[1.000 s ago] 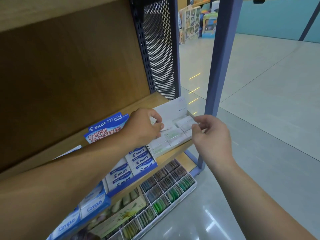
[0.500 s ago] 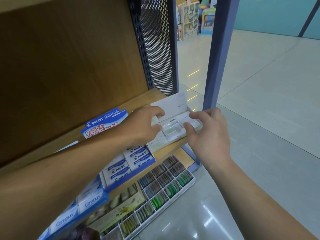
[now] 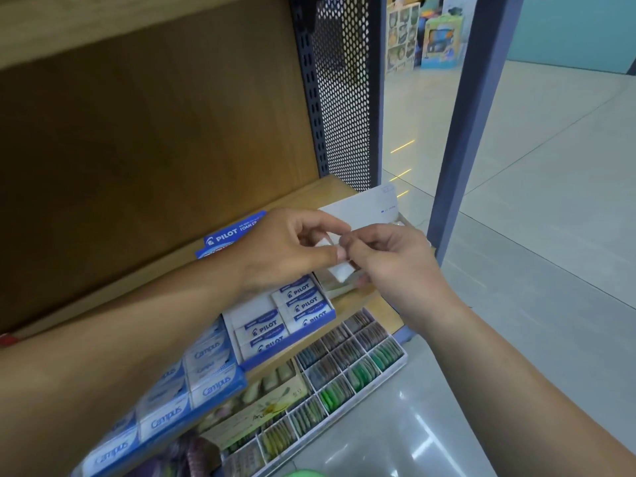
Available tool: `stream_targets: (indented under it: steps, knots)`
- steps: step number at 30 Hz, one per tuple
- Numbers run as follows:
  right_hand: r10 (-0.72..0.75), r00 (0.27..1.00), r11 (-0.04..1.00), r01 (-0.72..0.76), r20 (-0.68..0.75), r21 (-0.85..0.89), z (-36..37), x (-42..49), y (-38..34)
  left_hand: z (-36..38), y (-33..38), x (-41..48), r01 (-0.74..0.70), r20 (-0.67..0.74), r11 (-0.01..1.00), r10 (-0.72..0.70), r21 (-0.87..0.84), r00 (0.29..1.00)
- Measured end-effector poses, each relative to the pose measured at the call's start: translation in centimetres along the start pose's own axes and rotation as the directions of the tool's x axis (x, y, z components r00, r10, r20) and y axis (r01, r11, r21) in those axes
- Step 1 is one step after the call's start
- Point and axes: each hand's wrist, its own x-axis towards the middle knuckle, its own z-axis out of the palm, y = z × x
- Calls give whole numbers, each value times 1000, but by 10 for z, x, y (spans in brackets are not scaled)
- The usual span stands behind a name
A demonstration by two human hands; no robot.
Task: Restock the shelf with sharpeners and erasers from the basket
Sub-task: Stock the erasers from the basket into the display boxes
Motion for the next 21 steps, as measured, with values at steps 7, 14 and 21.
stream_targets:
  steps: [7,14,21]
  knots:
    - [-86,991,972,61,-103,-226,-12,-1,11,-5,-7,14,187,-157,970,-210,-153,965]
    - [69,996,997,-70,57,15,-9,-4,-3,-2,-4,-3,230,-58,879,-279,-418,959]
    - [95,969,954,-153,227,256,-5,-15,-15,-11,9,-48,133,-107,853,-215,-505,971]
